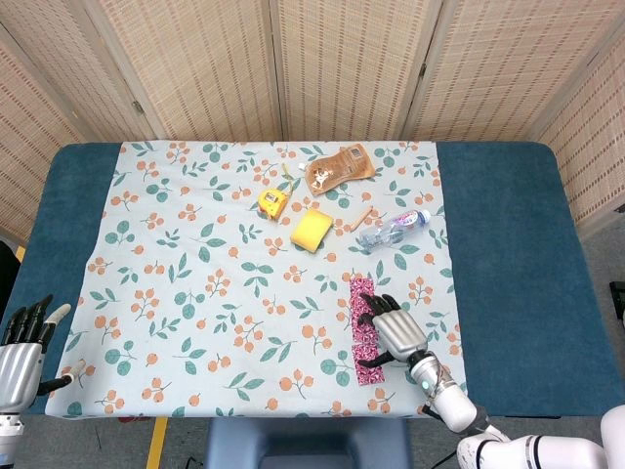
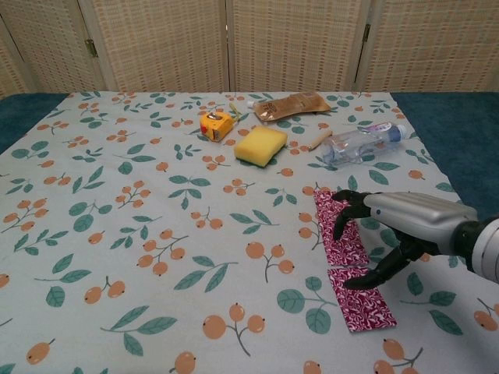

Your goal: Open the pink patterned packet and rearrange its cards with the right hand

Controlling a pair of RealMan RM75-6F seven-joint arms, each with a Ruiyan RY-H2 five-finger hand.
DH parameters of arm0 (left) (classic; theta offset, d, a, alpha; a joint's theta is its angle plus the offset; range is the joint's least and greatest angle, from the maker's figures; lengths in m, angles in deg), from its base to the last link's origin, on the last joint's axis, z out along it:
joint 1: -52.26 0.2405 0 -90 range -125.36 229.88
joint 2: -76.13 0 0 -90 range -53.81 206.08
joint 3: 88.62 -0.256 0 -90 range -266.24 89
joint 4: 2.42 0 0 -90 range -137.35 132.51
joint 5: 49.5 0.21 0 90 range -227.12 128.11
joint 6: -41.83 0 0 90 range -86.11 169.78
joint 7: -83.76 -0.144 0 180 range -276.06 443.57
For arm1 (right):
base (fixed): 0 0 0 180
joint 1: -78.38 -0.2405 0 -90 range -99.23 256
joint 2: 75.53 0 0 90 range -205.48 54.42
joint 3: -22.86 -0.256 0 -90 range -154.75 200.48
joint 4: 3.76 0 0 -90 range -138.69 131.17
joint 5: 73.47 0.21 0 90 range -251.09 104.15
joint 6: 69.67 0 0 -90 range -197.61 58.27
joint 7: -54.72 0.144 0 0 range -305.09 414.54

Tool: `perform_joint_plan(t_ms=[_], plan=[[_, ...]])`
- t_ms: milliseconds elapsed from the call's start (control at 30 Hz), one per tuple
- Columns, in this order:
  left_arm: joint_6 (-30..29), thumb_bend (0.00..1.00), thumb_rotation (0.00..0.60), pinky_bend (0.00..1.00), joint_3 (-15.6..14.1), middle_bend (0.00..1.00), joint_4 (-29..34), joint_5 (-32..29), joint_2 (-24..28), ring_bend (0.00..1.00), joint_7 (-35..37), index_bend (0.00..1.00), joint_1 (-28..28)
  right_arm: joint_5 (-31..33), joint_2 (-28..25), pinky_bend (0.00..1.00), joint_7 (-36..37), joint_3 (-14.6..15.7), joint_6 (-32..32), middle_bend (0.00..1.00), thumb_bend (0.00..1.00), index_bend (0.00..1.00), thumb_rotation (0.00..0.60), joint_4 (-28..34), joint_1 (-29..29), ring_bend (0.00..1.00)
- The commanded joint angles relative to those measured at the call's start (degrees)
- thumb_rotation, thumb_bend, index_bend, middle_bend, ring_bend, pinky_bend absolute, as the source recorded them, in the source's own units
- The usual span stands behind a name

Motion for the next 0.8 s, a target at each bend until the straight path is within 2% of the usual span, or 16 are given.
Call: perform_joint_plan(t_ms=[33,367,800], plan=[[0.0,0.26,0.600,0.00,0.0,0.00,-0.2,-0.1,0.0,0.03,0.2,0.17,0.1,1.5,1.0,0.00,-1.2,-0.5,0.8,0.00,0.14,0.31,0.390,-1.2,-0.8,0.00],[0.2,0.26,0.600,0.00,0.0,0.00,-0.8,0.0,-0.4,0.03,0.6,0.17,-0.1,4.1,0.3,0.00,-1.6,0.0,-0.3,0.00,0.14,0.31,0.391,-2.1,0.1,0.00],[0.3,0.26,0.600,0.00,-0.1,0.00,-0.9,0.3,-0.9,0.03,0.6,0.17,-0.2,2.2,-5.6,0.00,1.5,1.8,-4.7,0.00,0.14,0.31,0.395,0.5,4.4,0.00]])
